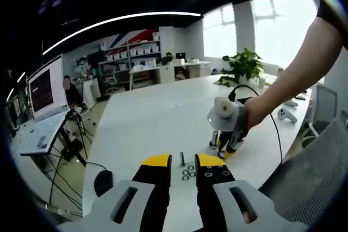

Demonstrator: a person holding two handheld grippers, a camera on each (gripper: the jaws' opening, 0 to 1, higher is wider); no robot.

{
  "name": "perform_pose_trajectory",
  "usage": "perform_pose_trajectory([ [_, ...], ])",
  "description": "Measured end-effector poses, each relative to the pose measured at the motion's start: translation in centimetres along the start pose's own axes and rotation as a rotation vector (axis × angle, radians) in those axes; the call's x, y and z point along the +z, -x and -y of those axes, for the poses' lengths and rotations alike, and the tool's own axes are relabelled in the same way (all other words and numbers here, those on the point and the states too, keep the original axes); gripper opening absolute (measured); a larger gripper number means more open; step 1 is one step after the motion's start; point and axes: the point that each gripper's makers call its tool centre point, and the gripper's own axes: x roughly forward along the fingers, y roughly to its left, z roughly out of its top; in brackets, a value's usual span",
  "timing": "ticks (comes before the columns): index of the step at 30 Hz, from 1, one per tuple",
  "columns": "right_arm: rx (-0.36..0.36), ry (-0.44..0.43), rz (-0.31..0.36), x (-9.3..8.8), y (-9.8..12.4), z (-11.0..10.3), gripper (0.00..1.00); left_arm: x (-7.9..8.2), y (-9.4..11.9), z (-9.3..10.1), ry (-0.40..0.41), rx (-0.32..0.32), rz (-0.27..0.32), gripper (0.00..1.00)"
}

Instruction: Place the washer onto the threaded stud by aligning its center hole with the stud, sliding it down to the base, and recovering from edge contact or off-axis alignment until the washer reaches the visible bottom stop.

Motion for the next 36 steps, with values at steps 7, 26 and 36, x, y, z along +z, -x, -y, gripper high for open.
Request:
perform_pose_trajectory([
  [7,0.044,-0.037,0.028,-0.1,0.2,0.2,0.22,-0.1,0.0,0.0,-0.002,0.000,-0.004,0.15],
  [26,0.015,-0.104,0.100,-1.5,2.0,1.1,0.22,-0.1,-0.1,0.2,-0.006,-0.007,-0.009,0.15],
  [36,0.003,-0.110,0.127,-1.3,2.8,1.2,0.22,-0.1,-0.1,0.1,-0.006,-0.005,-0.008,0.15],
])
